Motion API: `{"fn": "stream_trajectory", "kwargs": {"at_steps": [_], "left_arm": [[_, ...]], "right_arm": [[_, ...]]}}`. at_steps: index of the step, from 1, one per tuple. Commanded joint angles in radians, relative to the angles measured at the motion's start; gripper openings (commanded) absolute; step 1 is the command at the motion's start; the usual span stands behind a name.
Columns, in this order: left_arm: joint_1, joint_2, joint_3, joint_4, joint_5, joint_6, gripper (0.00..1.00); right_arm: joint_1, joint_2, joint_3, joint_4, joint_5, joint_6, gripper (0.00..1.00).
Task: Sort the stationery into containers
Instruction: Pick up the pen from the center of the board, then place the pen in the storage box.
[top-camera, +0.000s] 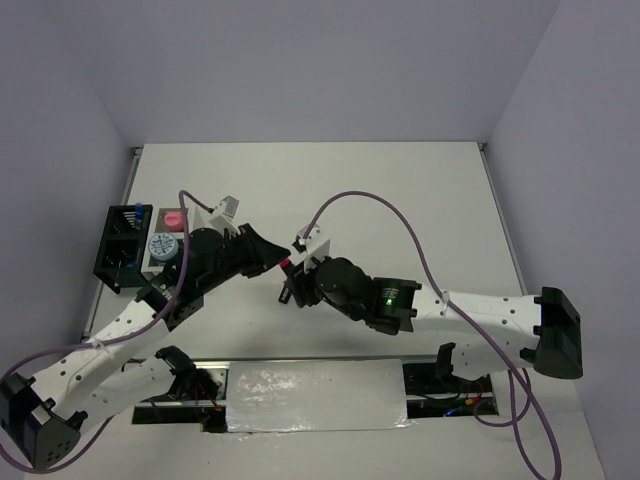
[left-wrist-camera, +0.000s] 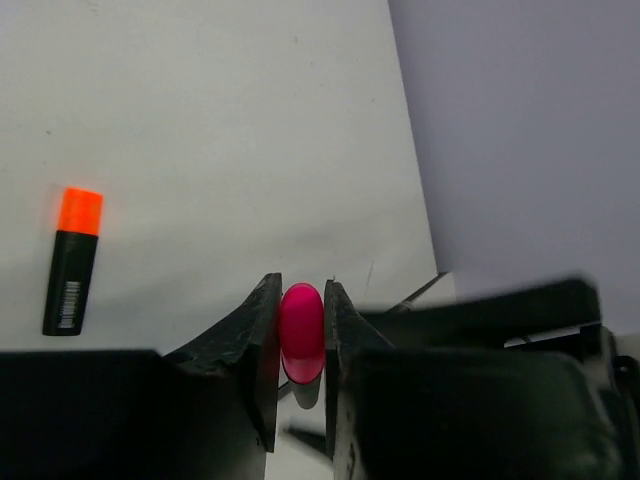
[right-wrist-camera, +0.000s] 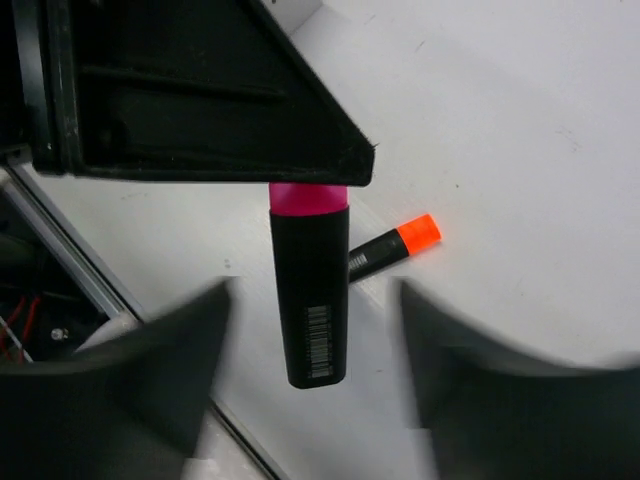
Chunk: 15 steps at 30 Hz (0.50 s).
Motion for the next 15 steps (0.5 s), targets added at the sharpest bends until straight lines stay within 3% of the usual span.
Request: {"fn": "stream_trajectory", "kwargs": {"at_steps": [1,3,5,6,7,9,12,15], "left_arm": [[-0.009,0.000,0.115,-0.055,-0.071,0.060,0.00],[0.003,0.017,0.224,-0.325,-0.255,0.152,0.00],[0.038,0.041,0.379,-0.560,-0.556,0.204,0.00],[0.060,0.055,0.423,-0.642,-0.665,0.195,0.00],[0.092,0.069,0.510,-0.713,-0.863,0.191,0.00],[0.209,0.120,0.580,-0.871,-1.027,0.160,0.00],[0.421,0.179,0.645,-0.841,-1.180,0.252,0.00],[0.595,0.219,0.637,-0.712,-1.148,0.422,0.00]], "right_arm": [[-0.025,-0.033,0.033,0.091,0.006,0.033,0.99],[-0.054,-0.118,-0.052,0.148,-0.061,0.060,1.00],[-0.115,-0.216,-0.141,0.159,-0.104,0.082,1.00],[-0.128,-0.252,-0.168,0.154,-0.106,0.086,1.00],[-0.143,-0.284,-0.191,0.148,-0.106,0.088,1.00],[-0.178,-0.379,-0.244,0.116,-0.109,0.089,1.00],[-0.191,-0.481,-0.286,0.069,-0.115,0.073,1.00],[-0.189,-0.548,-0.300,0.012,-0.118,0.059,1.00]]}}
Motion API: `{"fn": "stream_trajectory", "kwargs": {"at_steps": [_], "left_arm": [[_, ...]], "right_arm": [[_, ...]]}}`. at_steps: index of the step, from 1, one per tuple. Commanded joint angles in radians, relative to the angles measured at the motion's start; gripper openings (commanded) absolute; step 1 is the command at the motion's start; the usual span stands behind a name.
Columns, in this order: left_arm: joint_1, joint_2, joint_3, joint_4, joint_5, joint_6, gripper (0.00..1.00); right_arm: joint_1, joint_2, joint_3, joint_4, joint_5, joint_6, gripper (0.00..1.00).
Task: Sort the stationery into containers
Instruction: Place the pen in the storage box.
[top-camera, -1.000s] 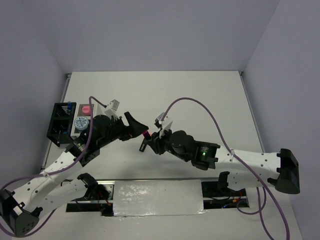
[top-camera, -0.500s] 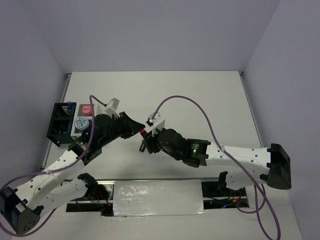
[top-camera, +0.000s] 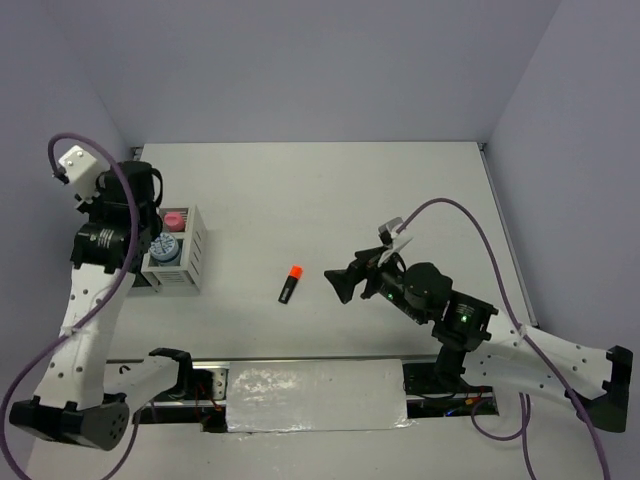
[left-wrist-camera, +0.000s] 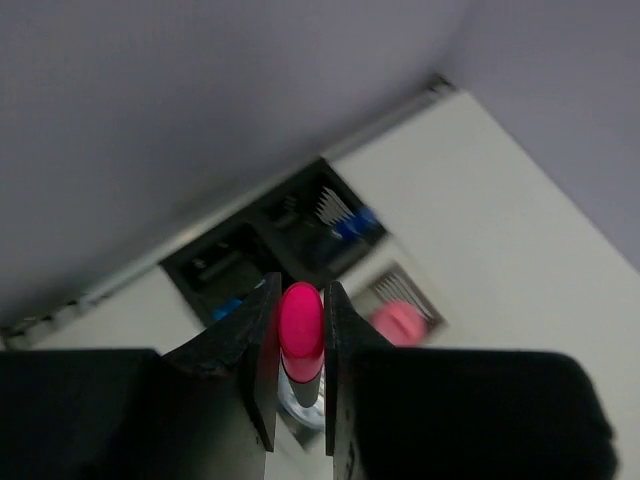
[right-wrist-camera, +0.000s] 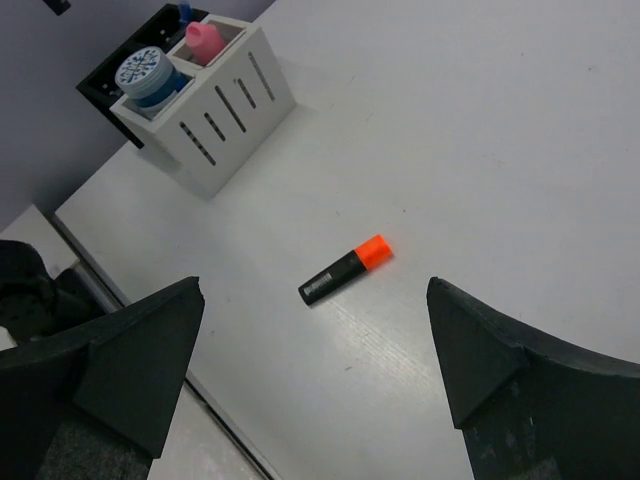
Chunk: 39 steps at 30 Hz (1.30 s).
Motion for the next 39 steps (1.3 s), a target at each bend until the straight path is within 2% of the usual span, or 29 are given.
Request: {"fn": "stream_trajectory", "kwargs": {"at_steps": [1,4,9,12,14,17,20,24,25,27,32,35,36,37,39], "left_arm": [[0.148,0.057,-0.002,0.056,-0.143,0.196,0.00],[0.237,0.083,-0.092,0.252,-0.091,0.285,0.00],[0.285,0.193,-0.085,0.260,-0.127,0.215,0.00],[0.286,0.195,-0.118,0.314,-0.199,0.183,0.00],[0.285,0.180,-0.146,0.322,-0.213,0.131,0.00],[0.286,0.192,-0.177,0.384,-0.211,0.135,0.02],[0.289,0.255,-0.154,0.319,-0.260,0.074,0.03],[0.297,0.296,-0.174,0.305,-0.235,0.027,0.09],[0.298,0.299,-0.187,0.294,-0.250,0.005,0.17],[0.311,0.307,-0.194,0.283,-0.250,-0.019,0.24],[0.325,0.339,-0.218,0.263,-0.256,-0.070,0.37],[0.323,0.388,-0.194,0.213,-0.264,-0.117,0.72],[0.323,0.393,-0.168,0.154,-0.265,-0.140,0.95],[0.324,0.394,-0.160,0.141,-0.265,-0.159,0.99],[0.324,0.376,-0.152,0.127,-0.264,-0.165,0.99]], "right_arm": [[-0.003,-0.073,-0.019,-0.059,-0.014,-0.018,1.00],[-0.002,-0.130,-0.032,-0.096,-0.002,-0.020,1.00],[-0.002,-0.194,-0.066,-0.108,-0.023,-0.028,1.00],[-0.002,-0.203,-0.063,-0.140,-0.033,-0.029,1.00],[-0.002,-0.205,-0.065,-0.150,-0.033,-0.028,1.00],[-0.002,-0.207,-0.080,-0.127,-0.042,-0.015,1.00],[-0.002,-0.199,-0.091,-0.116,-0.052,-0.002,1.00],[-0.002,-0.184,-0.094,-0.108,-0.048,-0.002,1.00],[-0.002,-0.180,-0.094,-0.110,-0.051,-0.002,1.00],[-0.002,-0.168,-0.076,-0.119,-0.059,-0.006,1.00],[-0.002,-0.168,-0.072,-0.120,-0.066,-0.006,1.00],[-0.002,-0.171,-0.077,-0.125,-0.069,-0.002,1.00],[-0.002,-0.171,-0.077,-0.127,-0.066,0.001,1.00],[-0.002,-0.167,-0.075,-0.127,-0.060,0.014,1.00],[-0.002,-0.130,-0.060,-0.130,-0.043,0.035,1.00]]}}
